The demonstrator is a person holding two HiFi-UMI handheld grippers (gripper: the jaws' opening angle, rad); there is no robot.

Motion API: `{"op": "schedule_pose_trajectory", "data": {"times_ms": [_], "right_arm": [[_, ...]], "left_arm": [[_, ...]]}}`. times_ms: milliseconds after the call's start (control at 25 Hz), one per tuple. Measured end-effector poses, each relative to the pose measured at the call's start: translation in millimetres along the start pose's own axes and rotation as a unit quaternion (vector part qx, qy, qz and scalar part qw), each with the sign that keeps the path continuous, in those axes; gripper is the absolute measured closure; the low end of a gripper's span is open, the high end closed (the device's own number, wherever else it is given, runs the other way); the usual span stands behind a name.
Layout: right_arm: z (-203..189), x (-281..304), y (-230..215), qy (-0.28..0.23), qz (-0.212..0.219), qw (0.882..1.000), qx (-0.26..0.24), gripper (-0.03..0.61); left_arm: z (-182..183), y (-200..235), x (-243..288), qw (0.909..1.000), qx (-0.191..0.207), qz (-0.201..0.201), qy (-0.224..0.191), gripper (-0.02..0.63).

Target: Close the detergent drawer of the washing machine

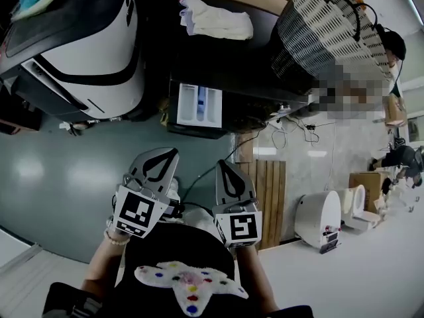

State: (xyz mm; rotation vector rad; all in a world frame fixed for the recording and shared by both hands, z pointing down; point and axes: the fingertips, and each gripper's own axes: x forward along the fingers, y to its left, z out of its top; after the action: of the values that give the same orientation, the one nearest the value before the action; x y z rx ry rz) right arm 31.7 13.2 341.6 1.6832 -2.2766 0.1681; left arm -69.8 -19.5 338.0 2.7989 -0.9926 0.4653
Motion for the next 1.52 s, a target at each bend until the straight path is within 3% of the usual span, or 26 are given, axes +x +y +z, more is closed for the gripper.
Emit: {"op": "schedule_pose_trajectory", "data": {"times_ms": [480, 1120, 1360, 1400, 1440, 1520], "right_arm": [[-1.6, 23.2, -13.0, 0.027, -0.011, 1.000, -0.001, 0.575], [6.2, 53.2, -38.2, 0.003, 0.062, 0.998, -0.007, 0.575], [3.1, 55.4, -50.6, -0.003, 0.071, 0.997, 0.003, 0.577], [1.5, 55.5, -51.6, -0.002, 0.075, 0.997, 0.007, 0.567], [0.2, 55.8, -52.4, -0.002, 0.080, 0.997, 0.010, 0.503], [-2.4, 56.3, -54.8, 0.001, 0.084, 0.996, 0.011, 0.476]], "left_arm": [[-0.4, 17.4, 23.1, 0.9997, -0.017, -0.014, 0.001, 0.603], [15.7, 21.2, 47.3, 0.9980, -0.030, 0.055, -0.002, 0.603], [19.7, 23.3, 54.2, 0.9955, -0.043, 0.084, -0.008, 0.603], [20.1, 23.1, 55.9, 0.9951, -0.049, 0.086, -0.009, 0.602], [20.3, 23.3, 57.6, 0.9946, -0.056, 0.088, -0.011, 0.586], [19.8, 23.3, 60.8, 0.9938, -0.066, 0.089, -0.011, 0.533]]}}
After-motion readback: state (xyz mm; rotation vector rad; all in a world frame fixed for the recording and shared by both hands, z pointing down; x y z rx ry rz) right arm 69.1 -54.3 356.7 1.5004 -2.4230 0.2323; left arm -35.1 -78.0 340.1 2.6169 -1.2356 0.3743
